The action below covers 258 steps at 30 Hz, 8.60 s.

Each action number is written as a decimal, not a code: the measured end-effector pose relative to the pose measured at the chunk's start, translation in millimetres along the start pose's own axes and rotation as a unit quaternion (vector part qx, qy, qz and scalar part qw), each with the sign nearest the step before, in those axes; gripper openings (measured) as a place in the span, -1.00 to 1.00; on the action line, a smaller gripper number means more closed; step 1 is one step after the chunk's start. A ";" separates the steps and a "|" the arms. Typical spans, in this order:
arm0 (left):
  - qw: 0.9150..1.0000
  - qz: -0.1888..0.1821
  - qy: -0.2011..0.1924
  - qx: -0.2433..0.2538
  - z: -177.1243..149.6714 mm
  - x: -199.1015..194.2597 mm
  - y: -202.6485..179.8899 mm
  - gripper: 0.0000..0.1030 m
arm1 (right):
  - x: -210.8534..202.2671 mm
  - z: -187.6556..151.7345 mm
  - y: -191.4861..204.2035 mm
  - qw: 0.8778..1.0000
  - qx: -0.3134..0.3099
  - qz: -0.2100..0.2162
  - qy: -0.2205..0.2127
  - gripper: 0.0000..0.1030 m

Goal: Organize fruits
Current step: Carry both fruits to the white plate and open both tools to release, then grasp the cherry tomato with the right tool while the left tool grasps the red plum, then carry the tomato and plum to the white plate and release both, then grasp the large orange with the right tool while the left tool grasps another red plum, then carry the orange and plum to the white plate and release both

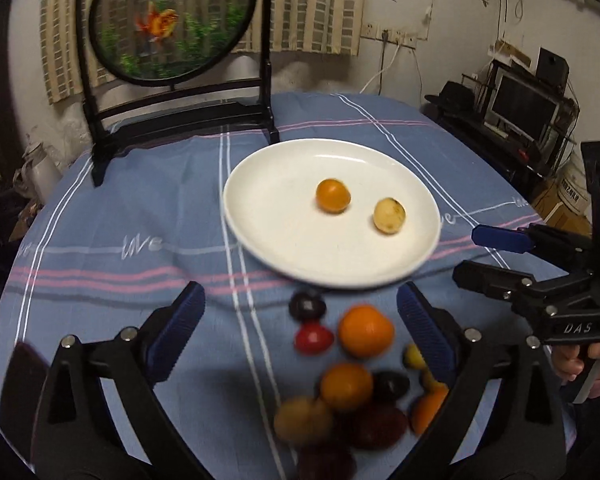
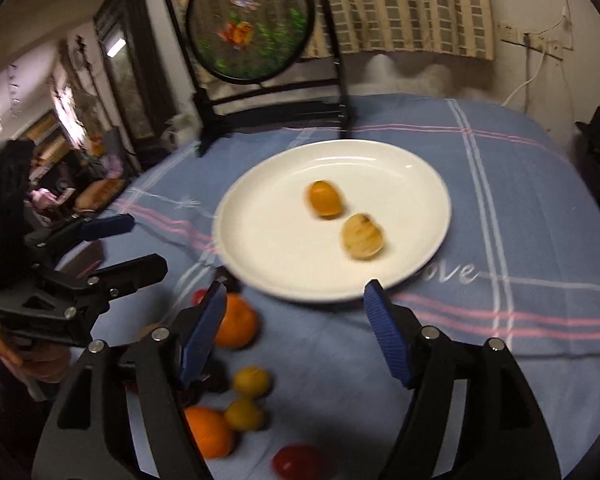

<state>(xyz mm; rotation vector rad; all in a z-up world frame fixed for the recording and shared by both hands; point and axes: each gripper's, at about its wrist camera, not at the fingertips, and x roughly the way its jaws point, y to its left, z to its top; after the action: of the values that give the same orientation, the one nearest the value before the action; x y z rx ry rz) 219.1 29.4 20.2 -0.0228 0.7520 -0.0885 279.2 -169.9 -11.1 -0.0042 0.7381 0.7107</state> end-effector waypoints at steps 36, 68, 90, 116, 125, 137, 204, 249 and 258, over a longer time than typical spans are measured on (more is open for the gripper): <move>0.999 -0.033 0.026 -0.006 -112.4 -31.5 -7.2 0.91 | -3.1 -84.9 14.4 0.992 -0.048 -0.052 0.104 -0.25; 0.997 -0.004 0.074 0.000 -108.7 -7.2 -14.6 -0.13 | -6.9 -84.8 8.5 0.993 -0.032 -0.050 0.101 -0.33; 0.997 -0.056 0.059 -0.016 -76.0 -25.2 -0.2 -0.23 | -26.1 -55.5 -5.3 0.999 0.042 0.004 0.029 -0.33; 0.994 -0.007 0.105 -0.005 56.3 140.8 7.0 -0.22 | 104.4 36.5 -7.8 0.995 -0.009 -0.071 0.069 -0.33; 0.998 0.033 0.057 -0.007 56.2 108.4 3.7 0.67 | 88.9 37.3 -0.7 0.995 -0.008 -0.078 0.058 -0.15; 0.998 0.042 0.012 -0.040 -53.3 -9.4 12.4 0.90 | -12.1 -43.8 39.6 0.998 -0.009 -0.057 -0.016 0.11; 0.998 -0.037 0.038 0.034 -98.8 -12.2 -49.7 0.23 | -18.6 -101.6 25.7 0.988 0.147 -0.041 0.037 -0.15; 0.997 -0.072 0.014 -0.024 1.4 3.6 -1.2 -0.19 | -10.5 4.3 34.2 0.997 0.054 -0.035 -0.050 -0.15; 0.997 -0.037 0.041 -0.047 73.4 91.0 34.8 -0.19 | 76.9 45.3 19.4 0.999 0.006 -0.052 -0.007 -0.15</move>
<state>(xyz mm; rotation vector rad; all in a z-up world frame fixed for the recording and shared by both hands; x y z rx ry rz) 337.9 55.2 10.0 -0.1382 0.8372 -0.1252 335.4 -98.5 -19.9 -0.0265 0.7239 0.6067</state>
